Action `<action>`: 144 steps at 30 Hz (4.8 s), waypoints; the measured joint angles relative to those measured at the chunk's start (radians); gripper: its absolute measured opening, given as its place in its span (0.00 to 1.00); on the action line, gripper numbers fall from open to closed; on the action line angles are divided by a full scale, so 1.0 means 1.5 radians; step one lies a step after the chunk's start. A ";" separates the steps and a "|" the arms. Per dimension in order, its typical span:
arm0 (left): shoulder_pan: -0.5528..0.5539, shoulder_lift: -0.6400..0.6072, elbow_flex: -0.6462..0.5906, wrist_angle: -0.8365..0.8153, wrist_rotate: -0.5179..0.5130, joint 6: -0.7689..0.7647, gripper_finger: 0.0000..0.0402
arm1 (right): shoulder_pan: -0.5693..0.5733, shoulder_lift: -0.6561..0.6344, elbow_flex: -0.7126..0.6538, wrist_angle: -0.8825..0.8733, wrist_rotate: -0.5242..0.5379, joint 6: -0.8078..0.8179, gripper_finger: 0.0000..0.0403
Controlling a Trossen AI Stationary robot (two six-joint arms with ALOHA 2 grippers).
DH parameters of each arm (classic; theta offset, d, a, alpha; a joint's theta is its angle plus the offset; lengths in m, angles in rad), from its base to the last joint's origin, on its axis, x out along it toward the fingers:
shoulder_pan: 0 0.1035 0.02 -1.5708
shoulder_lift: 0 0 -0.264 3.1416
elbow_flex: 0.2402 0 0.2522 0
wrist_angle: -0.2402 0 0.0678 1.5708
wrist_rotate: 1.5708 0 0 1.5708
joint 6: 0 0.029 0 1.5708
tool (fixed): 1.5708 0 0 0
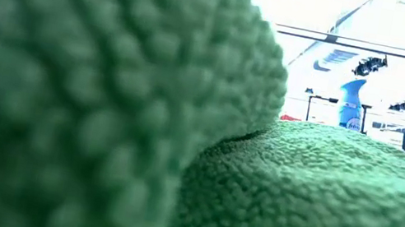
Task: Sort microfiber towel by color & place in baskets
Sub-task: Put the orange microfiber towel into the bottom transparent bin, then put the green microfiber towel into the top transparent bin
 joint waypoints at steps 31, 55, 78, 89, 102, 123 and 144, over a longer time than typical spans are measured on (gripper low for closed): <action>0.053 -0.078 0.014 -0.310 -0.009 -0.086 0.03 | -0.056 0.071 0.145 -0.197 0.047 -0.006 0.04; 0.002 -0.261 0.253 -0.952 -0.051 -0.210 0.00 | -0.058 0.071 0.144 -0.327 0.080 0.049 0.47; -0.038 -0.185 -0.028 -1.075 0.108 -0.164 0.00 | -0.047 0.141 0.143 -0.304 0.159 0.308 0.47; -0.038 -0.081 -0.090 -1.054 0.120 -0.135 0.05 | 0.007 0.154 0.143 -0.242 0.196 0.320 0.47; -0.037 -0.009 -0.079 -1.066 0.137 -0.064 0.43 | 0.038 0.154 0.143 -0.262 0.201 0.341 0.47; -0.037 -0.145 0.167 -1.258 0.092 -0.201 0.46 | 0.045 0.154 0.143 -0.415 0.200 0.330 0.46; 0.074 -0.175 0.179 -1.040 -0.033 -0.245 0.03 | 0.097 0.149 -0.093 -0.369 0.084 0.309 0.01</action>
